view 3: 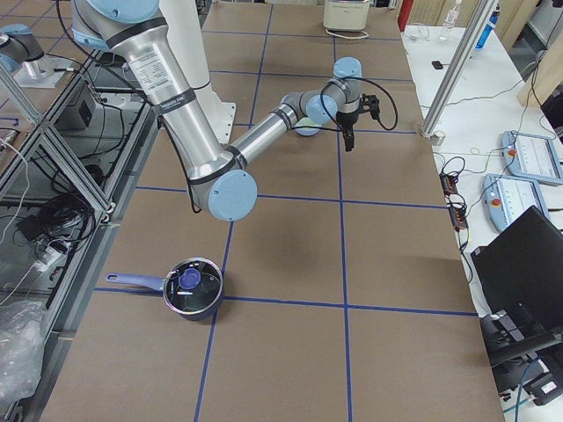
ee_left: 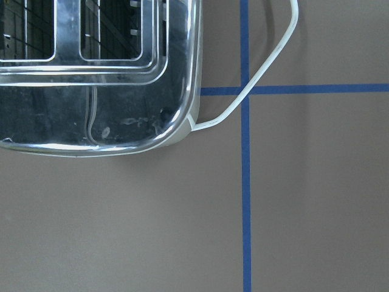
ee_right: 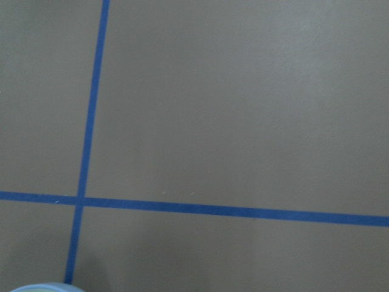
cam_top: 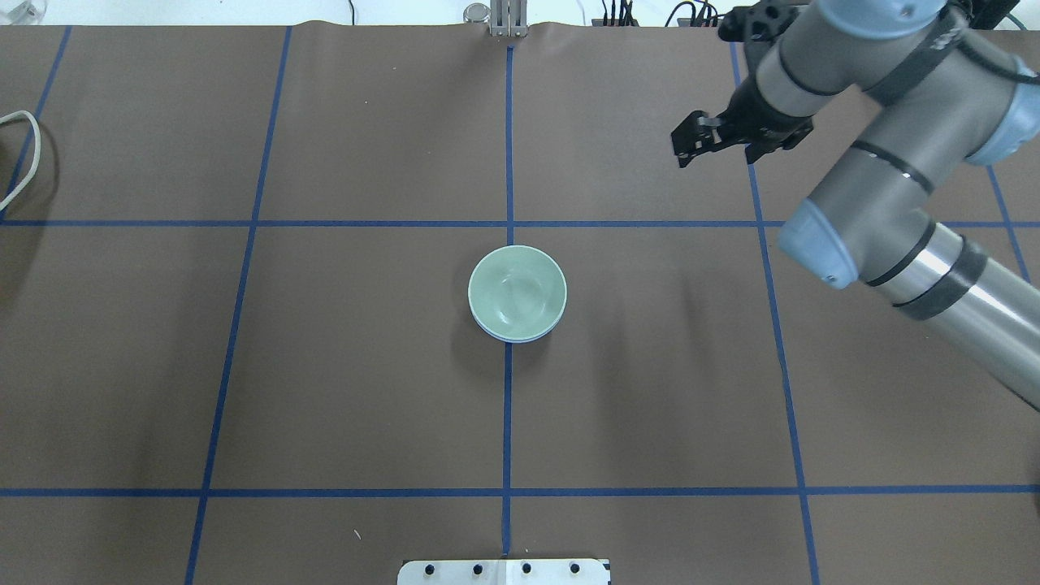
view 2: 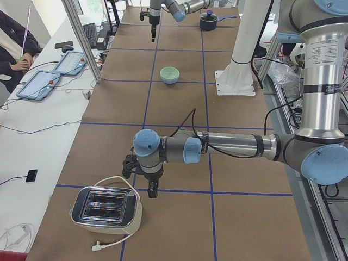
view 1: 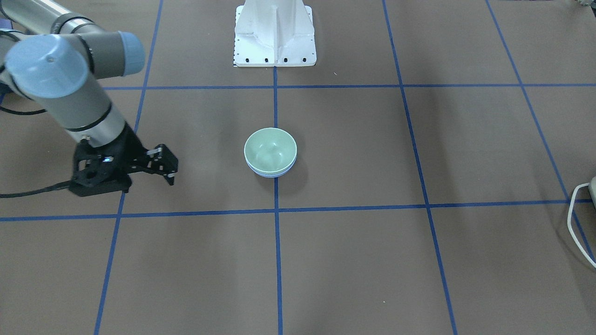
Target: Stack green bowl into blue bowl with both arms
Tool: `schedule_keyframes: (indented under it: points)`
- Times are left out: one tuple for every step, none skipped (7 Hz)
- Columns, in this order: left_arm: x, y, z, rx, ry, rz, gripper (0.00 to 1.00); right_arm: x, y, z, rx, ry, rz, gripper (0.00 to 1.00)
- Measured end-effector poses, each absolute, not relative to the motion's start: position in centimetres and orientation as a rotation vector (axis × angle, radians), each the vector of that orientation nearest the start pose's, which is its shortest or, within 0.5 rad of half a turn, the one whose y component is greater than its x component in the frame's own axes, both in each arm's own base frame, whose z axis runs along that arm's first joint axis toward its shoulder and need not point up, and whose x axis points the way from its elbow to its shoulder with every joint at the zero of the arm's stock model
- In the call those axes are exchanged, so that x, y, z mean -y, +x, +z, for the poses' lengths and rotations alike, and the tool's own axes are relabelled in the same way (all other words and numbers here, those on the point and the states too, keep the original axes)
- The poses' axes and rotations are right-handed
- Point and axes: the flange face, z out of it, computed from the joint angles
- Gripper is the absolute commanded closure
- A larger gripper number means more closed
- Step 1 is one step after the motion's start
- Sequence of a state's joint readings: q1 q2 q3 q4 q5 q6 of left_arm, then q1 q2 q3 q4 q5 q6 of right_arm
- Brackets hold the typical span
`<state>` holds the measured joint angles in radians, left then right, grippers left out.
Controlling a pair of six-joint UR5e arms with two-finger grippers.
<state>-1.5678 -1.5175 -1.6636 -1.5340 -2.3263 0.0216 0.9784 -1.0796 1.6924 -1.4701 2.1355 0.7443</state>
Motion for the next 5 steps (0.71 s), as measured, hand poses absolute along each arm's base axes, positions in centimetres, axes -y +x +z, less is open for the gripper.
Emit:
schedule_keyframes:
  points:
    - [47.4, -6.3, 63.9, -0.755, 0.018, 0.025, 0.01, 59.6, -23.9, 35.4, 0.831, 0.211, -0.087, 0.0]
    - [48.0, -6.3, 63.4, -0.755, 0.029, 0.029, 0.01, 59.5, -18.4, 39.8, 0.816, 0.207, -0.104, 0.0]
    - [48.4, -6.3, 63.0, -0.755, 0.042, 0.037, 0.01, 58.4, -12.3, 44.6, 0.799, 0.211, -0.133, 0.0]
    - [48.7, -6.3, 62.5, -0.755, 0.064, 0.048, 0.01, 56.6, -6.5, 49.1, 0.781, 0.216, -0.15, 0.0]
    - [48.7, -6.3, 62.4, -0.754, 0.094, 0.061, 0.01, 54.2, -1.7, 53.2, 0.762, 0.212, -0.147, 0.0]
